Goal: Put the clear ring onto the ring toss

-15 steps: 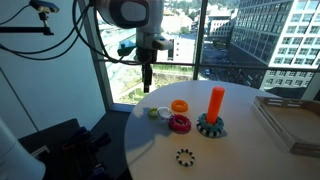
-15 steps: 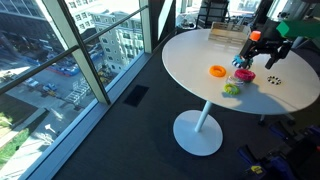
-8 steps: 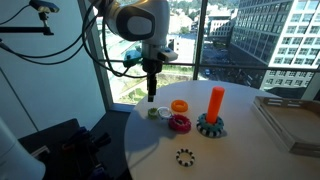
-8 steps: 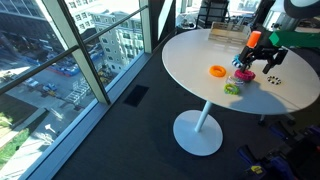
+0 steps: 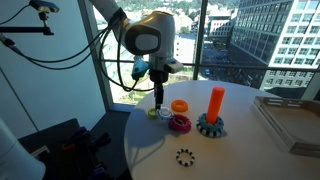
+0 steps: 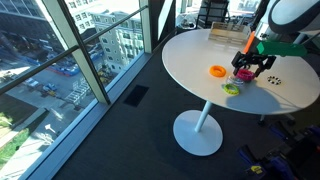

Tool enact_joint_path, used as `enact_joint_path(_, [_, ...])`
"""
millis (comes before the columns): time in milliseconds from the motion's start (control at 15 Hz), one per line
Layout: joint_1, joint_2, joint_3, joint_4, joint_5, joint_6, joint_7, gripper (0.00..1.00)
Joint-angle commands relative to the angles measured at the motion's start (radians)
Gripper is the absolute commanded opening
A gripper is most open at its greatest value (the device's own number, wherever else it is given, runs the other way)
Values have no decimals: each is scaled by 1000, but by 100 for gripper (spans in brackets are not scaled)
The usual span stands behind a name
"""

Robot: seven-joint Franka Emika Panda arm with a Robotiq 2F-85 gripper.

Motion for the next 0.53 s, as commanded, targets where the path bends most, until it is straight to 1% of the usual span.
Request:
enact_joint_path(0, [6,70,-7,64,28,16,3,100])
enact_joint_path(467, [10,164,-6,131,54,26,1,100])
